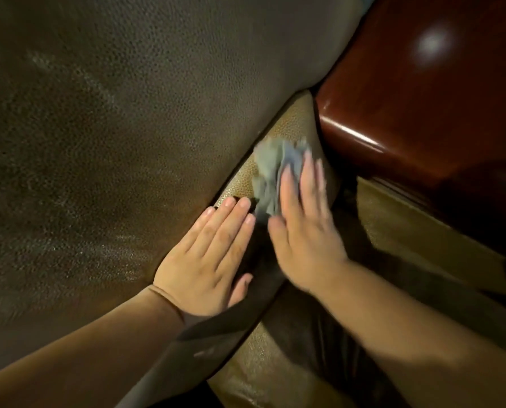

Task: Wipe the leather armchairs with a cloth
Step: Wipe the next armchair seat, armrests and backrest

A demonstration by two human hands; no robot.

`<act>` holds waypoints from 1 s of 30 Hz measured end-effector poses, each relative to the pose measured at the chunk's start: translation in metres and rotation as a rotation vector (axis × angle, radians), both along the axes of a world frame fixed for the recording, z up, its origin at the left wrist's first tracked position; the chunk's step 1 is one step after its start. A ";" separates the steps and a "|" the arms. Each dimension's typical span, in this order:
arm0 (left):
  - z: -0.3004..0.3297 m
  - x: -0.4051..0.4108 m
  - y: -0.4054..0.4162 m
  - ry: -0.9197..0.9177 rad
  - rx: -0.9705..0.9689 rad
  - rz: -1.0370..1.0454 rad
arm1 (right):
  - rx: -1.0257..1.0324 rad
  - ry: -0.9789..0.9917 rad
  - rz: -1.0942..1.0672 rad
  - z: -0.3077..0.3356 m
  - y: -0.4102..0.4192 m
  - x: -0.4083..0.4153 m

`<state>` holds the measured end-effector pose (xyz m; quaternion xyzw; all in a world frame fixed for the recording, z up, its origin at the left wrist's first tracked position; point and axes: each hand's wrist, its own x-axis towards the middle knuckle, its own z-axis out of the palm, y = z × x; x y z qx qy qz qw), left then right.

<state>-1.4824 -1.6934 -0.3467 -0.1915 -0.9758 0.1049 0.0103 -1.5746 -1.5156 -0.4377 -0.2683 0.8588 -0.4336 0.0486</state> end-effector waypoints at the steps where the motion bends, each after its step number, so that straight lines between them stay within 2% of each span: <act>1: -0.002 0.000 0.000 0.005 -0.001 -0.003 | -0.055 -0.002 -0.069 0.007 -0.008 -0.022; 4: -0.005 0.000 0.001 0.020 -0.008 0.001 | -0.115 -0.001 -0.136 0.018 -0.015 -0.037; 8: -0.013 0.000 0.001 0.054 -0.041 -0.031 | 0.105 0.171 0.159 0.013 0.013 0.000; 11: -0.018 0.001 -0.001 0.049 -0.057 -0.013 | 0.167 0.320 0.155 0.010 0.016 -0.040; 15: -0.020 0.001 -0.002 0.050 -0.051 -0.012 | -0.007 0.163 -0.152 0.019 -0.017 -0.077; 17: -0.022 -0.001 -0.004 0.078 -0.018 -0.036 | -0.100 0.145 -0.189 0.015 -0.025 -0.061; 19: -0.025 0.000 -0.006 0.102 0.021 -0.066 | -0.145 0.216 -0.117 0.002 -0.023 -0.033; 22: -0.027 0.002 -0.009 0.113 0.104 -0.107 | -0.103 0.250 -0.007 -0.015 -0.013 0.009; 25: -0.025 0.003 -0.010 0.110 0.185 -0.108 | 0.027 0.269 0.005 -0.008 -0.005 0.010; 27: -0.023 0.003 -0.010 0.107 0.209 -0.103 | 0.087 0.242 -0.089 0.010 -0.006 -0.013; 30: -0.018 0.004 -0.009 0.096 0.203 -0.089 | 0.073 0.062 -0.257 0.041 -0.020 -0.036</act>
